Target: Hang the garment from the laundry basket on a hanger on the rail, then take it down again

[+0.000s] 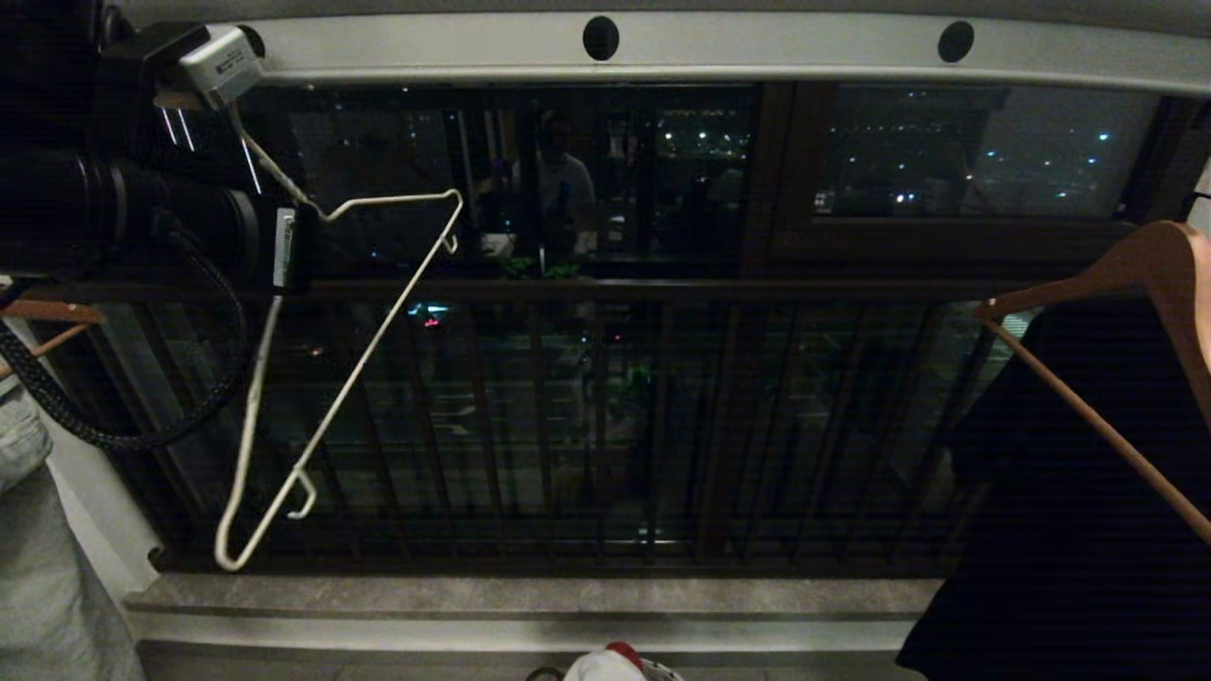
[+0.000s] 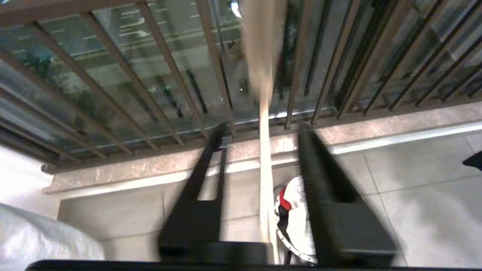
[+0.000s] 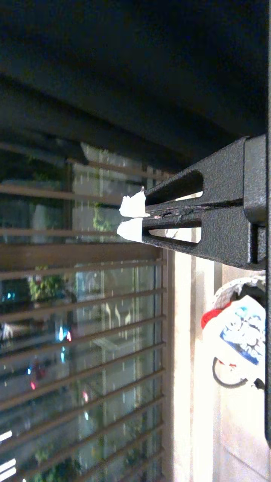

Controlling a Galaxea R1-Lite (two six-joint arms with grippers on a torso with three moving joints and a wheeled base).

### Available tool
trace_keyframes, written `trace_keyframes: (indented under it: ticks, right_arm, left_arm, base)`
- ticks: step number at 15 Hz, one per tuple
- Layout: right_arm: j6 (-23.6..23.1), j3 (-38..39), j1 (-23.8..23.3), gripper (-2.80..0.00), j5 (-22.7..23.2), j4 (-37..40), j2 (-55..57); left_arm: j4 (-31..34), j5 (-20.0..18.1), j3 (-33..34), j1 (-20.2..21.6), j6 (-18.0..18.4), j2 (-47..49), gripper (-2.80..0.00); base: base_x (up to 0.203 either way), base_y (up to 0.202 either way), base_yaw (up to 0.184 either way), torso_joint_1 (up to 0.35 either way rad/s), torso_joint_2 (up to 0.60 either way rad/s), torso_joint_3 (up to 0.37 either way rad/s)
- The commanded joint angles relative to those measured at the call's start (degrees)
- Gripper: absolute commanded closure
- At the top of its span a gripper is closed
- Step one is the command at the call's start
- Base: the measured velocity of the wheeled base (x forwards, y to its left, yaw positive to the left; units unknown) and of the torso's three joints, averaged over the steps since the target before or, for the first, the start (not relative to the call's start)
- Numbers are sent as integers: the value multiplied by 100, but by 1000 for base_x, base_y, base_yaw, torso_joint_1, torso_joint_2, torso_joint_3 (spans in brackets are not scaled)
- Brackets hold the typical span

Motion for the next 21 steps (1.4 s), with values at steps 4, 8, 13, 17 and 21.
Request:
trace_keyframes:
  ticks: [4, 8, 13, 17, 21]
  right_arm:
    - [2, 18, 9, 0, 0, -2, 10]
    - [2, 14, 9, 0, 0, -2, 10]
    - [2, 10, 9, 0, 0, -2, 10]
    - [2, 9, 4, 0, 0, -2, 10]
    - [2, 9, 9, 0, 0, -2, 10]
  left_arm:
    - [-25, 10, -18, 15, 10, -59, -280]
    - [1, -11, -25, 15, 24, -324, -280]
    - [1037, -59, -784, 15, 20, -754, -280]
    - [1630, -61, -1123, 15, 18, -1214, -280]
    - [1929, -114, -758, 15, 13, -1840, 0]
  base:
    - [0, 0, 0, 0, 0, 0]
    - [0, 0, 0, 0, 0, 0]
    - [0, 0, 0, 0, 0, 0]
    - [0, 0, 0, 0, 0, 0]
    - [0, 0, 0, 0, 0, 0]
